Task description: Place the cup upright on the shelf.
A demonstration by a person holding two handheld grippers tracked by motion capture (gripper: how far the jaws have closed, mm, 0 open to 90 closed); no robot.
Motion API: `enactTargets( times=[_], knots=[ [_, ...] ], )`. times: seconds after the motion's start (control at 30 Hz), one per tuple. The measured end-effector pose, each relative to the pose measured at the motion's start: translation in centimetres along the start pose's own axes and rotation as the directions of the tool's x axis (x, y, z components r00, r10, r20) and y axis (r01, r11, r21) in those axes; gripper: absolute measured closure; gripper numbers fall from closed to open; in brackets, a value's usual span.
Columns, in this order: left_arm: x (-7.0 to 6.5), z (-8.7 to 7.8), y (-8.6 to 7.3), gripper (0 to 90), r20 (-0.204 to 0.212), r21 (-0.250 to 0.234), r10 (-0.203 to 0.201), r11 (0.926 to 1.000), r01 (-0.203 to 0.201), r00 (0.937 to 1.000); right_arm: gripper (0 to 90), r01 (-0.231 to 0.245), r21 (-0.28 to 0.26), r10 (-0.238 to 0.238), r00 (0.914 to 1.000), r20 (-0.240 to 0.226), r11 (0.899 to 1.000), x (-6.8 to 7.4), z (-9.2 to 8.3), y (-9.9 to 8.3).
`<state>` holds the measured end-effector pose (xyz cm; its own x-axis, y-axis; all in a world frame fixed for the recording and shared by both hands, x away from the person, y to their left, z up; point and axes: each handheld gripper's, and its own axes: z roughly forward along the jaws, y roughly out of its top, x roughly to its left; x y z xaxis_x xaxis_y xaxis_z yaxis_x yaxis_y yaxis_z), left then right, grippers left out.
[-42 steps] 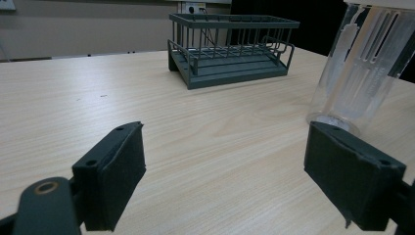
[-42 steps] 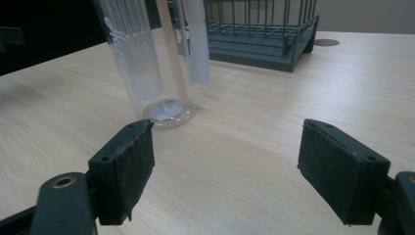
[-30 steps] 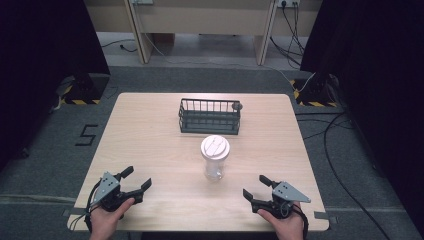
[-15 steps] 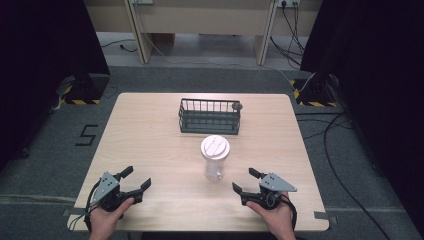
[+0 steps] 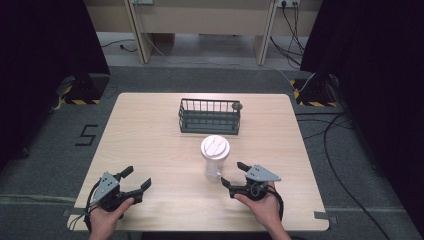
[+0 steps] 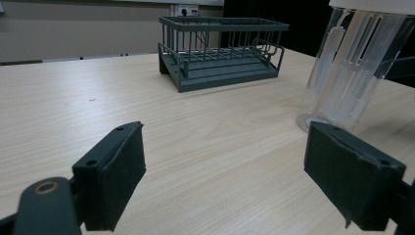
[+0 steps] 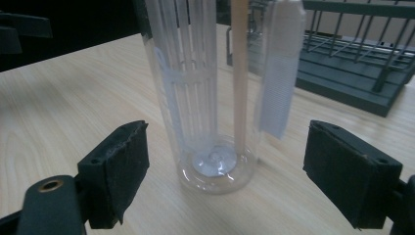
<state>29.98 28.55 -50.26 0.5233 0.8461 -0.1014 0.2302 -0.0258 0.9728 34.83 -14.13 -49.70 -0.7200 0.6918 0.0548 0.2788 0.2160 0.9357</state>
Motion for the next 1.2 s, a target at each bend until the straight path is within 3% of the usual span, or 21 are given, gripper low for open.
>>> enactTargets(
  times=[0.6,0.9,1.2],
  knots=[
    [0.0,0.0,0.1,14.9,0.008,-0.005,0.002,1.0,-0.002,1.0,16.1,0.016,0.024,-0.015,0.9998,-0.014,1.0,0.1,4.0,1.2],
    [0.1,-0.1,0.1,14.9,0.01,-0.006,0.001,1.0,-0.001,0.9999,15.2,0.019,0.006,-0.019,0.9997,-0.017,1.0,0.5,6.0,1.5],
    [0.1,-0.1,0.1,15.0,0.013,-0.007,0.001,1.0,-0.001,0.9999,17.0,0.017,-0.013,-0.017,0.9994,-0.03,1.0,0.6,6.8,1.2]
  ],
)
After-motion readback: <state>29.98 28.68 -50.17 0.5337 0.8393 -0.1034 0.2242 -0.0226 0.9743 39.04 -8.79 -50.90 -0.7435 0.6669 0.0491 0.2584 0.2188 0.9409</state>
